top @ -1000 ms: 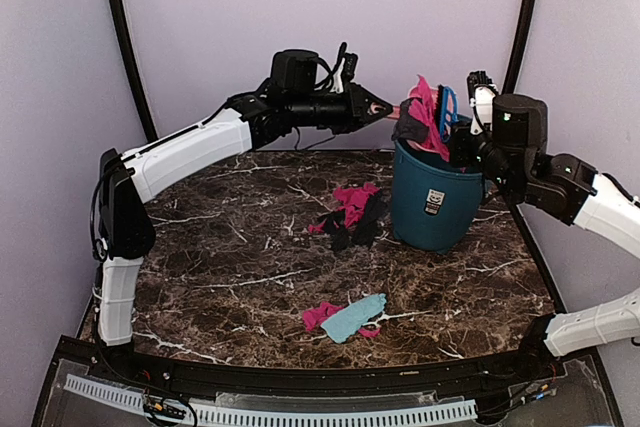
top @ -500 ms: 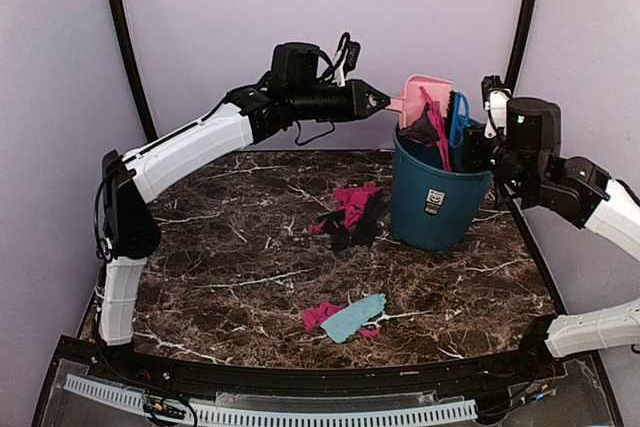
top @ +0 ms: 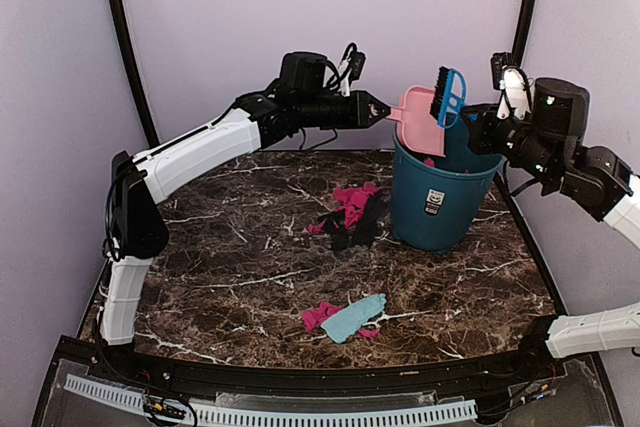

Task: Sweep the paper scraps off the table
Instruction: Dump the paper scraps into the dustpan for the trash bin, then sweep the paper scraps into the dustpan.

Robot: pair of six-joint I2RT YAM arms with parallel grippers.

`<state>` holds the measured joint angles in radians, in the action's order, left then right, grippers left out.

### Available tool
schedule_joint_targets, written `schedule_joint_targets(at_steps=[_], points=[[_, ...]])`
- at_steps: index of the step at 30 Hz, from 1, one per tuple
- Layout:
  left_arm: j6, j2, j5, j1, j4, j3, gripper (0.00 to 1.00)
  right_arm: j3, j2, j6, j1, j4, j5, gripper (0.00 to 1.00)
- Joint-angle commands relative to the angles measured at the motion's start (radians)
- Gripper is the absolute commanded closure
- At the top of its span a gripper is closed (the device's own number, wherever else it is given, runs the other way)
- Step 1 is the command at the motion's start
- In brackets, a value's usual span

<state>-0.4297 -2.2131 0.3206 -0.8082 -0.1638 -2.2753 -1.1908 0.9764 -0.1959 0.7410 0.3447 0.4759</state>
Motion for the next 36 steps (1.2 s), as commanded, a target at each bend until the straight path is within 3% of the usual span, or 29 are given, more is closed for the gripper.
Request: schedule_joint_targets(at_steps=[1, 14, 24, 28, 36], points=[[0.015, 0.003, -0.001, -0.007, 0.026, -0.038, 1.00, -0.038, 0.020, -0.001, -0.005, -0.058, -0.124, 1.00], [0.040, 0.015, -0.026, -0.008, -0.035, -0.107, 1.00, -0.026, 0.054, -0.013, -0.005, -0.082, -0.132, 1.00], [0.056, 0.156, -0.119, -0.003, -0.105, -0.153, 1.00, -0.053, 0.026, 0.005, -0.005, -0.080, -0.187, 1.00], [0.053, 0.265, -0.172, -0.003, -0.139, -0.053, 1.00, -0.041, 0.025, 0.006, -0.005, -0.116, -0.318, 1.00], [0.017, 0.583, -0.296, -0.003, -0.074, 0.430, 1.00, -0.055, 0.097, -0.008, -0.002, -0.139, -0.512, 1.00]])
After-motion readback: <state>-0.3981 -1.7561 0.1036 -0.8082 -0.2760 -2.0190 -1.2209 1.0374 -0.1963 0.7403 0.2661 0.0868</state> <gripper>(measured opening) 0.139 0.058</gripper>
